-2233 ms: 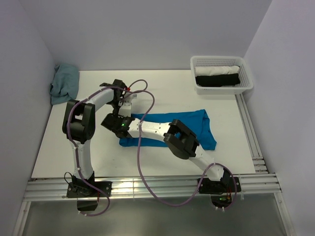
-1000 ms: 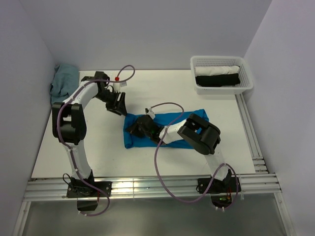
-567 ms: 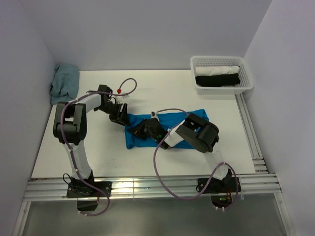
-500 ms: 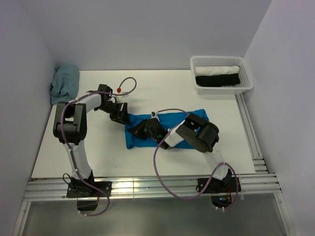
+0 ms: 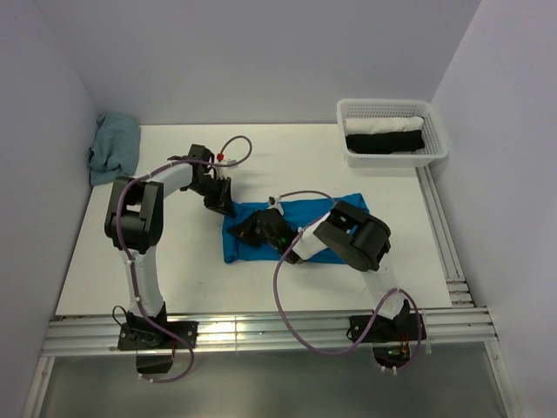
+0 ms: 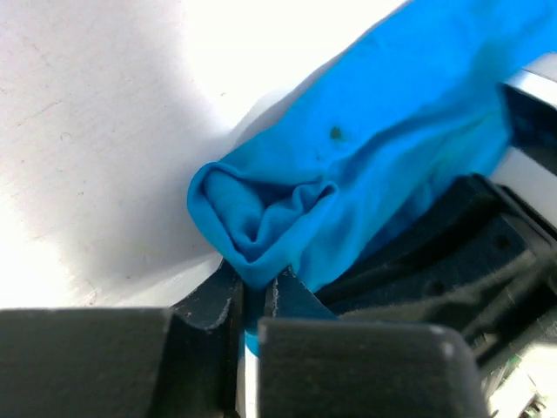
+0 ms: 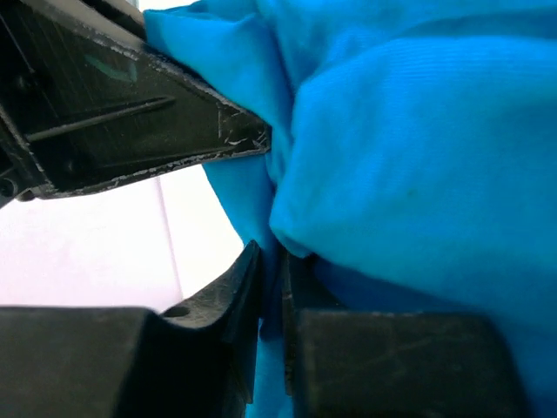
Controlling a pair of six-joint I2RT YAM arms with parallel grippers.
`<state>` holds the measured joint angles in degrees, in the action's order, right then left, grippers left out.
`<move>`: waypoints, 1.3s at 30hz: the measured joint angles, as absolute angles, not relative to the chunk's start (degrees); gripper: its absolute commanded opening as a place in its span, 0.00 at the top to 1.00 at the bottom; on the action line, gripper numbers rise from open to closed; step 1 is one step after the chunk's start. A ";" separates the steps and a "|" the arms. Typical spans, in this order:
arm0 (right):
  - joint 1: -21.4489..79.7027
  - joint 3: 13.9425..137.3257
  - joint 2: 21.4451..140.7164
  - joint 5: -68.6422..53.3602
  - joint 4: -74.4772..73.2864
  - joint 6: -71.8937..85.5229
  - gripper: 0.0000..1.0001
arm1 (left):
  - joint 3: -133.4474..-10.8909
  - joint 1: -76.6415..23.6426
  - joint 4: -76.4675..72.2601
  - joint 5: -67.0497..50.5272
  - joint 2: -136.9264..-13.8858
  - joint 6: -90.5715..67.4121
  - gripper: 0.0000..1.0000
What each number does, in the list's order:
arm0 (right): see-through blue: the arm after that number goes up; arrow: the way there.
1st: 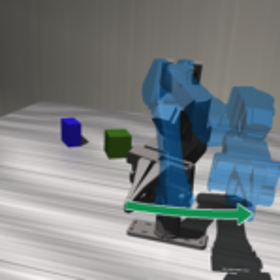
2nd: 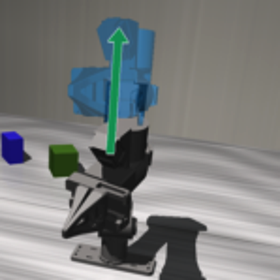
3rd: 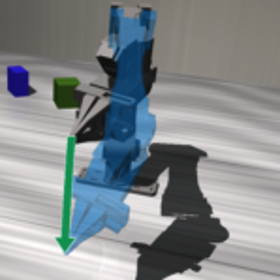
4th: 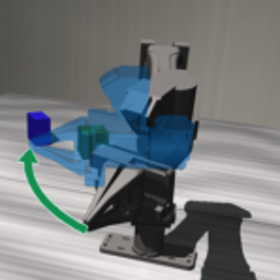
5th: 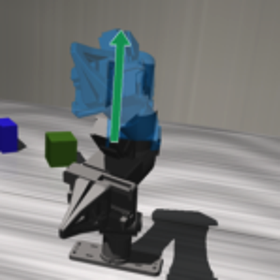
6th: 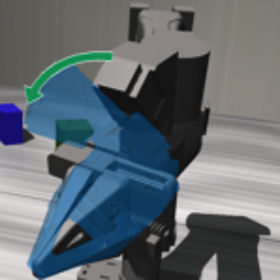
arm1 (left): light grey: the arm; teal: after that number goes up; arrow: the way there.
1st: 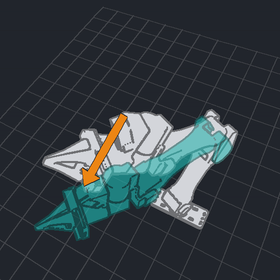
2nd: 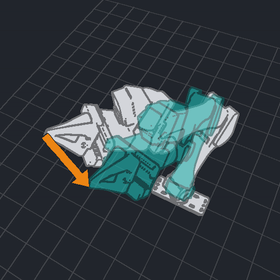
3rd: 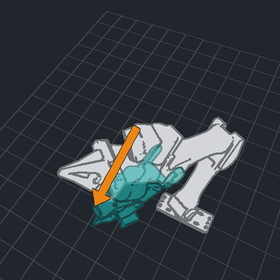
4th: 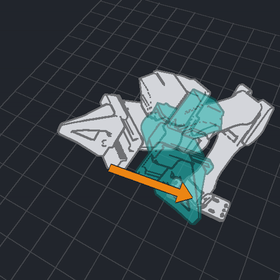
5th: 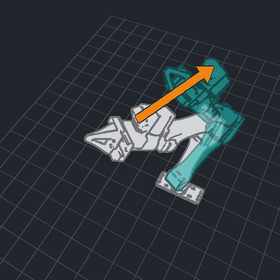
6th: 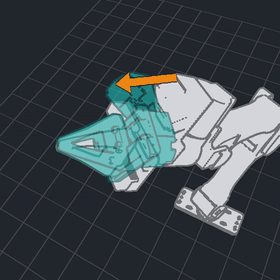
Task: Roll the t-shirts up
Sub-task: Roll the tshirt
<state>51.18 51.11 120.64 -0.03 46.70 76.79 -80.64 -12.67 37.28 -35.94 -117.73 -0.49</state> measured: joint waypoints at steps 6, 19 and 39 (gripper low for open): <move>53.76 56.47 115.42 7.25 28.47 70.22 0.53 | -83.11 -16.23 40.10 -27.49 -117.58 -1.32 1.00; 60.55 68.16 109.56 26.02 -7.75 62.06 0.51 | -87.15 -21.10 44.69 -14.98 -117.62 -1.17 1.00; 62.50 89.89 123.22 32.62 -17.76 55.42 0.53 | -93.25 -23.14 49.15 -8.99 -120.57 -1.10 1.00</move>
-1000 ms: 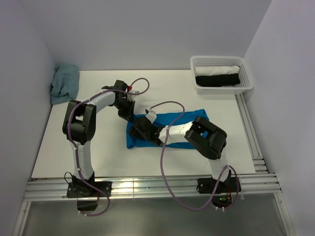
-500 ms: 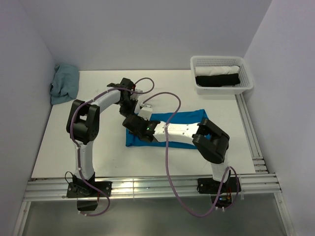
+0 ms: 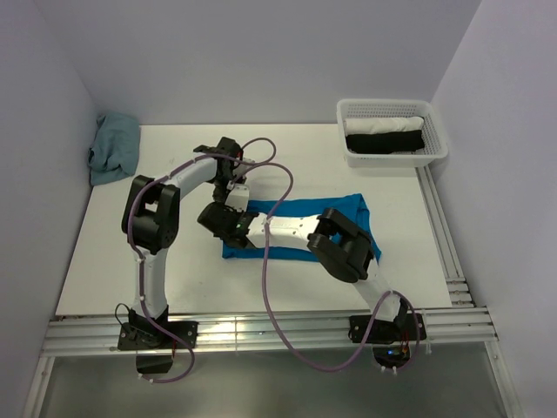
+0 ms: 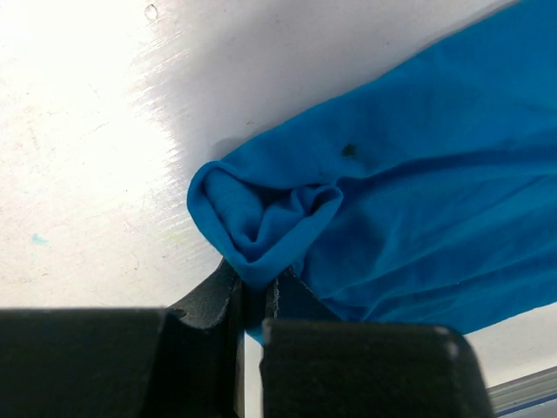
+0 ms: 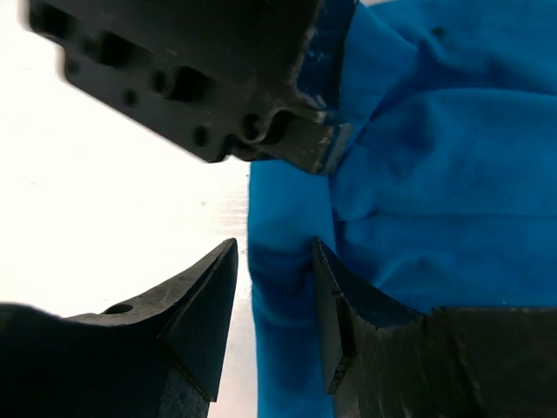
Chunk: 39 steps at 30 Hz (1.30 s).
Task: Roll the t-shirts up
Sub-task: Roll the tshirt
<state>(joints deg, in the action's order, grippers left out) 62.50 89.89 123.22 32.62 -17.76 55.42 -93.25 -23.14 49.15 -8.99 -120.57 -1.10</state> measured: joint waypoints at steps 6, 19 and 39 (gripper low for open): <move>62.50 91.29 125.08 33.04 -19.14 55.48 0.54 | -93.82 -23.20 49.71 -9.04 -120.86 -1.10 0.92; 62.81 91.83 125.91 33.08 -22.35 57.25 0.53 | -98.59 -23.33 53.74 -10.79 -123.70 0.69 0.59; 57.63 65.08 115.26 17.65 10.35 61.76 0.85 | -113.01 -14.00 57.34 -29.39 -124.88 5.26 0.36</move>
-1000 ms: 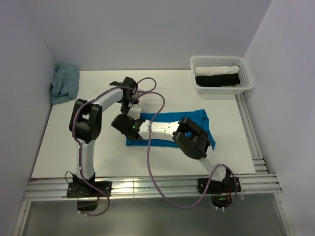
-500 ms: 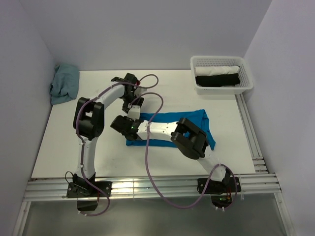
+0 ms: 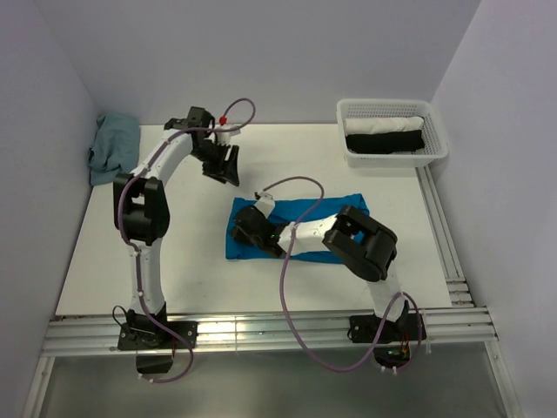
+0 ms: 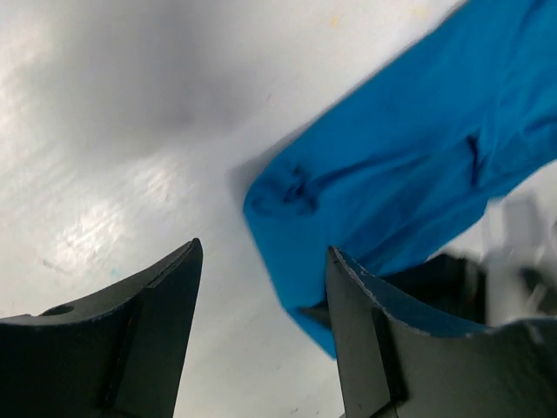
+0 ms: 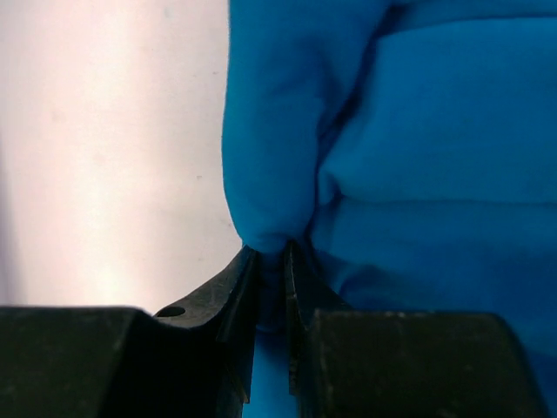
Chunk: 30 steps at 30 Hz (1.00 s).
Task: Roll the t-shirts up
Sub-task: Roll the tshirt
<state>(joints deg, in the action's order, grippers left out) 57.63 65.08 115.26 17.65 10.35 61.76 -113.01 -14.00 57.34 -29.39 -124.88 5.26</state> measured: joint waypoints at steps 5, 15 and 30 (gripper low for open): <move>53.06 53.54 114.74 6.15 31.62 67.42 0.88 | -99.13 -8.91 55.35 -35.75 -120.62 8.62 0.28; 50.41 47.53 118.39 -1.87 48.64 73.97 0.89 | -81.30 -9.41 42.33 -46.13 -118.48 8.86 0.26; 50.37 47.64 117.71 -2.39 46.87 72.97 0.78 | -79.37 -13.19 29.95 -37.04 -117.73 -1.19 0.82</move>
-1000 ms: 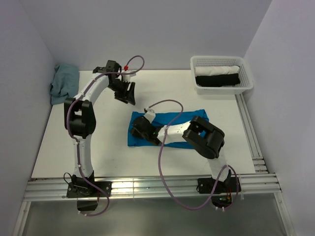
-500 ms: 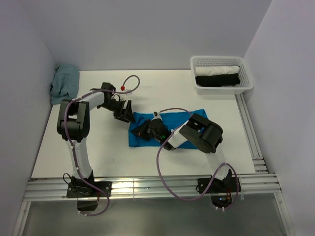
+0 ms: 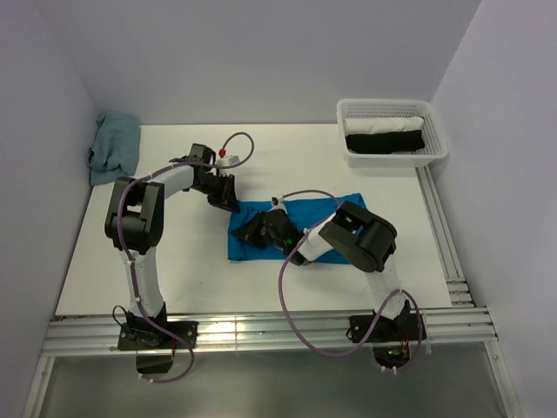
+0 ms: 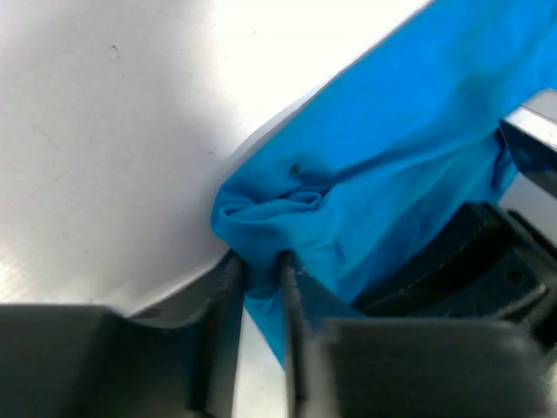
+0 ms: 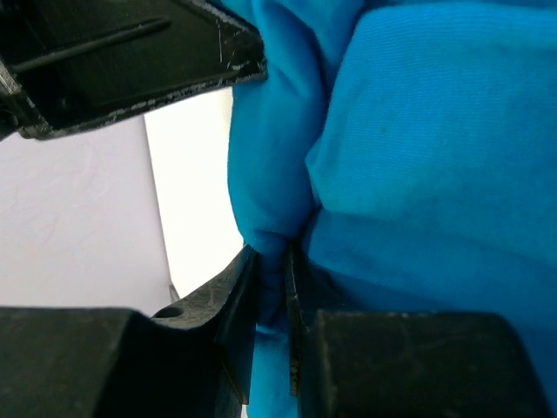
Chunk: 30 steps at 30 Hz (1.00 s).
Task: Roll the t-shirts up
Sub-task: Roll the tshirt
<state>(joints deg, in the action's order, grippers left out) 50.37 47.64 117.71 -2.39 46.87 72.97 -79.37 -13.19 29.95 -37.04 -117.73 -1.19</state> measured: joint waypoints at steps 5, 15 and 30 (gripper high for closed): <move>50.63 47.83 114.65 -0.62 40.97 70.76 0.57 | -80.88 -14.96 32.03 -30.68 -116.86 -3.42 1.00; 59.72 55.07 109.82 11.64 18.17 63.55 0.52 | -84.60 -17.89 37.63 -20.43 -116.84 -4.95 1.00; 66.24 58.76 102.63 19.00 -6.83 61.21 0.45 | -89.41 -20.45 42.98 -11.81 -117.14 -3.86 1.00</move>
